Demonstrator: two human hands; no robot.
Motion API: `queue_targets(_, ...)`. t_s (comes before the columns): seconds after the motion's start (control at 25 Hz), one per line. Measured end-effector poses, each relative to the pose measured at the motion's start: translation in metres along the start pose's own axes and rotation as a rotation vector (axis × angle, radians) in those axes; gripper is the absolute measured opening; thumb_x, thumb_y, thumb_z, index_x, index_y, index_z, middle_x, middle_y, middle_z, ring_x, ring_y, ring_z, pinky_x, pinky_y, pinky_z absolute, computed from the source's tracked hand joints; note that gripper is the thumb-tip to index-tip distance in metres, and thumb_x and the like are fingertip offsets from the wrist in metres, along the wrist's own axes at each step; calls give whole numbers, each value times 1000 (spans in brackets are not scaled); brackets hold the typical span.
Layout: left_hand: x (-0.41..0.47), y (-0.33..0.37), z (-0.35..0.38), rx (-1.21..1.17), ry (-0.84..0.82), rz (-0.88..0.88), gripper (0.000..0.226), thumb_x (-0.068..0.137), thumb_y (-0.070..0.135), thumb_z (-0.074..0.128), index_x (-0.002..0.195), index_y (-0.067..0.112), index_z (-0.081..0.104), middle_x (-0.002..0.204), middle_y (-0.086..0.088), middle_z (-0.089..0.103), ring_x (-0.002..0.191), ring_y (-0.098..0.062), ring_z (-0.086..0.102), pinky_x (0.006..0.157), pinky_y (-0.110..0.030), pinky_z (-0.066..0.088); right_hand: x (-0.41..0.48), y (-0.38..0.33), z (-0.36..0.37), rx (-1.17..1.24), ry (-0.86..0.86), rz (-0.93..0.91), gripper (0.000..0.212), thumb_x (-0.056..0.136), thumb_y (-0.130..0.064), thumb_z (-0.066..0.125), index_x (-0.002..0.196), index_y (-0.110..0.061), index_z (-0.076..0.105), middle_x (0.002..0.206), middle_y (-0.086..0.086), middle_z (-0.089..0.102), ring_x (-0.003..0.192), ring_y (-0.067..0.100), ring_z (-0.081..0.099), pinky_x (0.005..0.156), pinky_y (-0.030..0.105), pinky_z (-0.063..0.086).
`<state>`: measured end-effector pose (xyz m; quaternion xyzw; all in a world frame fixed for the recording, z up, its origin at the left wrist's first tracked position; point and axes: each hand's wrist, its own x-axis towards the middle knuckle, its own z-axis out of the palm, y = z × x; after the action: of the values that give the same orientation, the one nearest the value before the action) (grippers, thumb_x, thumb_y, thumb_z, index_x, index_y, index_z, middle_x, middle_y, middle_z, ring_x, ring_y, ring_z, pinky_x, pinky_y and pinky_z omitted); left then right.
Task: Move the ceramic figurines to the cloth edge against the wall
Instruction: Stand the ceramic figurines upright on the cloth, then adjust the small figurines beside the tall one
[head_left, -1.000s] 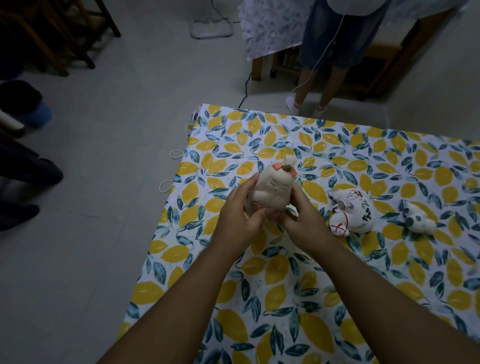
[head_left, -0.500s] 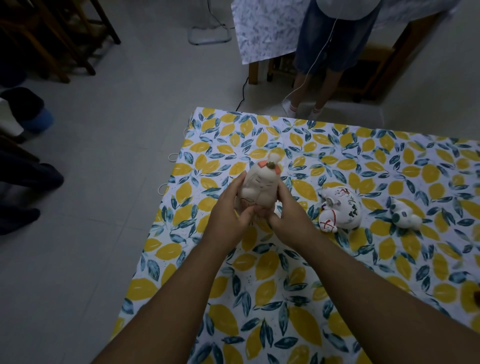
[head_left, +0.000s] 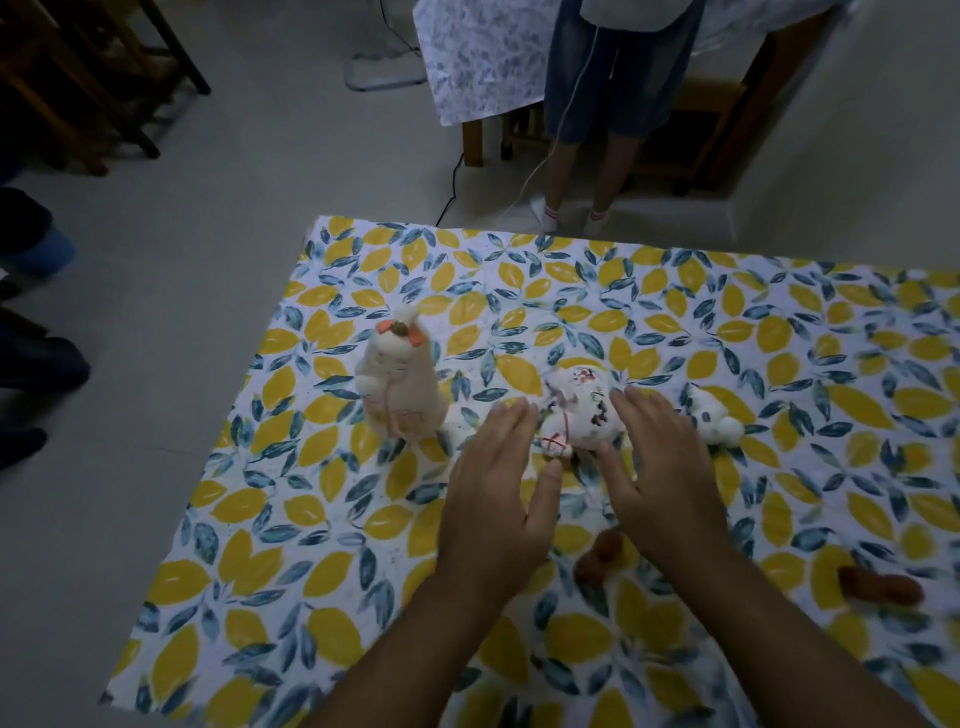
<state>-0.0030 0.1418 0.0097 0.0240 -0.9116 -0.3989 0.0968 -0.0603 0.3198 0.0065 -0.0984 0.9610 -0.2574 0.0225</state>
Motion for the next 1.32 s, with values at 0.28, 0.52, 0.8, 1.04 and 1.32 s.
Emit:
queue_targets(0.28,78,-2,103,188,-228,-497,70,99,59,38,157,24,20,166,-11,12,151,-32,12,117,-48,19,52,144,-17,47,-111,316,53,109,-29,41,160,-20,29,169,11,22,155,31,18,122,48,23)
queue_targets(0.52,93,18,131,69,-141,-405,90,83,66,61,155,40,15,132,-10,58,115,-27,57,79,-37,50,59,159,-10,276,-181,217,56,99,-32,64,152,-22,47,149,12,52,133,33,49,104,50,48)
queue_targets(0.8,86,27,125,38,-122,-220,83,87,24,71,156,30,25,132,-10,54,113,-26,55,76,-29,49,54,125,1,348,-174,153,64,94,-13,70,153,-21,45,156,6,47,142,25,45,110,47,47)
queue_targets(1.04,56,-20,66,203,28,-237,85,88,17,70,157,18,20,117,-13,53,104,-29,51,78,-41,49,53,54,35,259,-161,69,62,89,-15,78,145,-8,54,142,15,58,131,32,53,109,45,46)
queue_targets(1.32,52,-36,64,63,-74,-345,76,88,23,70,152,10,30,147,-12,43,136,-27,40,108,-38,41,41,34,63,192,-147,119,60,94,-12,71,150,-8,48,156,12,47,146,28,39,117,39,35)
